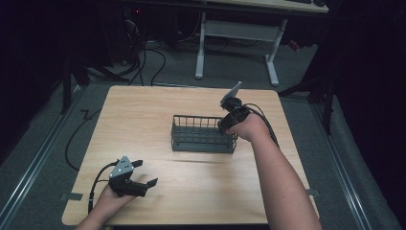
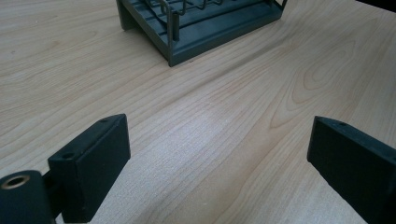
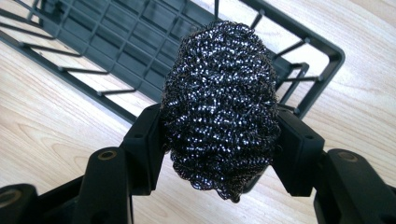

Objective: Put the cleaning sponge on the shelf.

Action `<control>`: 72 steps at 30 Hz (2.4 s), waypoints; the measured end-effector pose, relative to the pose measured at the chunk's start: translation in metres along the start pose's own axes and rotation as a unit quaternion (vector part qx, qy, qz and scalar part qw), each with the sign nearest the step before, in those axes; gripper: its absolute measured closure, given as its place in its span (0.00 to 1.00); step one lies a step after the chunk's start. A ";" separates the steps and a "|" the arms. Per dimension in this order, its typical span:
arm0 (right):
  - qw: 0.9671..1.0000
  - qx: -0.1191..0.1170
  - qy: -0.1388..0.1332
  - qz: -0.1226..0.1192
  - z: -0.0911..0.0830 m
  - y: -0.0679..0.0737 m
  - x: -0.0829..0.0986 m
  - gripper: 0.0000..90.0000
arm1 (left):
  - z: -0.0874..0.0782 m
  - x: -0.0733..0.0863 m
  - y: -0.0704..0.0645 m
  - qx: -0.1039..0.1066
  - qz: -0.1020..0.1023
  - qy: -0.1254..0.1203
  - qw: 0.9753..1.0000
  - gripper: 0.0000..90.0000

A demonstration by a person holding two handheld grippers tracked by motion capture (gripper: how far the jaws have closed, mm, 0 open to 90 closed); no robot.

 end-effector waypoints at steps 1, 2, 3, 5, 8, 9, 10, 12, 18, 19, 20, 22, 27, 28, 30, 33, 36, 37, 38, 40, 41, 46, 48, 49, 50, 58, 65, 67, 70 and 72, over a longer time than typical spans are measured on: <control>1.000 0.000 0.002 0.005 0.000 0.001 -0.001 0.47 | 0.000 0.000 0.000 0.000 0.000 0.000 1.000 0.07; 1.000 0.000 0.000 -0.004 0.000 0.001 -0.002 0.47 | 0.000 0.000 0.000 0.000 0.000 0.000 1.000 0.07; 1.000 0.000 0.002 -0.002 0.001 0.002 -0.003 0.47 | 0.000 0.000 0.000 0.000 -0.001 0.000 1.000 0.07; 1.000 0.003 0.008 0.001 0.005 0.003 -0.005 0.47 | 0.000 0.000 0.000 0.001 0.001 0.000 1.000 0.08; 1.000 0.007 0.013 0.002 0.011 0.001 -0.008 0.47 | 0.000 0.000 0.000 0.002 0.002 0.000 1.000 0.08; 1.000 0.006 0.016 0.003 0.014 0.001 -0.008 0.47 | 0.000 0.000 0.000 0.002 0.000 -0.001 1.000 0.08; 1.000 0.003 0.021 0.005 0.017 0.001 -0.009 0.47 | 0.000 0.000 0.000 0.002 0.001 0.000 1.000 0.08; 1.000 0.002 0.026 0.008 0.022 0.001 -0.010 0.47 | 0.000 0.000 0.000 0.001 0.000 -0.001 1.000 0.08; 0.999 -0.001 0.039 0.013 0.033 0.002 -0.012 0.46 | 0.000 0.000 0.000 0.002 -0.001 -0.001 1.000 0.08; 0.999 -0.003 0.040 0.012 0.034 0.003 -0.012 0.46 | 0.000 0.000 0.000 0.002 0.000 -0.002 1.000 0.08; 0.999 0.000 0.042 0.012 0.035 0.003 -0.012 0.46 | 0.000 0.000 0.000 0.001 0.000 -0.002 1.000 0.08; 0.999 0.001 0.045 0.015 0.039 0.004 -0.011 0.46 | -0.001 0.000 0.000 0.000 0.000 -0.003 1.000 0.08; 0.999 0.007 0.047 0.007 0.044 0.007 -0.012 0.46 | 0.000 0.000 0.000 0.001 0.000 -0.004 1.000 0.08; 0.999 0.006 0.051 0.011 0.045 0.008 -0.012 0.45 | 0.000 0.000 0.000 0.001 0.000 -0.004 1.000 0.08; 0.999 0.006 0.051 0.009 0.048 0.008 -0.012 0.44 | -0.001 0.000 0.000 0.001 -0.001 -0.004 1.000 0.08; 0.999 0.002 0.044 0.010 0.048 0.008 -0.013 0.41 | -0.001 0.000 0.001 0.000 -0.001 -0.005 1.000 0.08; 0.999 0.000 0.044 0.011 0.046 0.008 -0.012 0.40 | -0.001 0.000 0.001 0.000 -0.001 -0.005 1.000 0.08; 0.999 0.001 0.041 0.012 0.044 0.007 -0.012 0.39 | -0.001 0.000 0.001 0.000 -0.001 -0.004 1.000 0.08; 0.999 0.002 0.037 0.013 0.042 0.007 -0.012 0.36 | -0.001 0.000 0.001 0.000 -0.002 -0.004 1.000 0.08; 0.999 0.000 0.032 0.016 0.037 0.004 -0.011 0.36 | -0.001 0.000 0.001 0.000 -0.002 -0.004 1.000 0.08; 0.999 -0.001 0.028 0.023 0.034 0.004 -0.010 0.36 | -0.001 0.000 0.001 0.000 -0.001 -0.003 1.000 0.08; 1.000 0.001 0.008 0.025 0.018 0.001 -0.009 0.36 | -0.001 0.000 0.000 -0.001 -0.002 -0.004 1.000 0.08; 1.000 0.000 0.006 0.027 0.014 0.000 -0.008 0.36 | -0.001 0.000 0.000 -0.001 -0.001 -0.002 1.000 0.08; 1.000 0.003 0.002 0.024 0.012 -0.001 -0.008 0.36 | -0.001 0.000 0.000 -0.001 0.000 -0.002 1.000 0.08; 1.000 0.004 0.000 0.030 0.010 -0.001 -0.007 0.36 | -0.001 0.000 0.001 -0.001 -0.001 -0.002 1.000 0.08; 1.000 0.007 -0.009 0.028 0.002 -0.003 0.001 0.36 | 0.000 0.000 0.000 -0.001 0.000 -0.003 1.000 0.08; 0.999 0.002 -0.022 0.033 -0.002 -0.005 0.012 0.36 | 0.000 0.000 0.000 -0.001 0.001 -0.001 1.000 0.08; 0.999 0.002 -0.026 0.038 -0.004 -0.005 0.018 0.36 | 0.000 0.000 0.000 0.000 0.000 -0.002 1.000 0.08; 0.999 0.002 -0.034 0.037 -0.006 -0.008 0.028 0.36 | 0.001 0.000 0.000 0.000 0.001 -0.001 1.000 0.08; 0.998 0.000 -0.038 0.040 -0.008 -0.010 0.036 0.36 | 0.001 0.000 -0.001 0.000 0.002 0.000 1.000 0.08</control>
Point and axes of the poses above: each handheld gripper's, and its own axes: z roughly forward along the jaws, x roughly out of its underside, y roughly to its left, the point moved 1 cm from there along z, roughly forward along the jaws, and after that the axes turned 6 degrees about x, right-handed, at the moved point
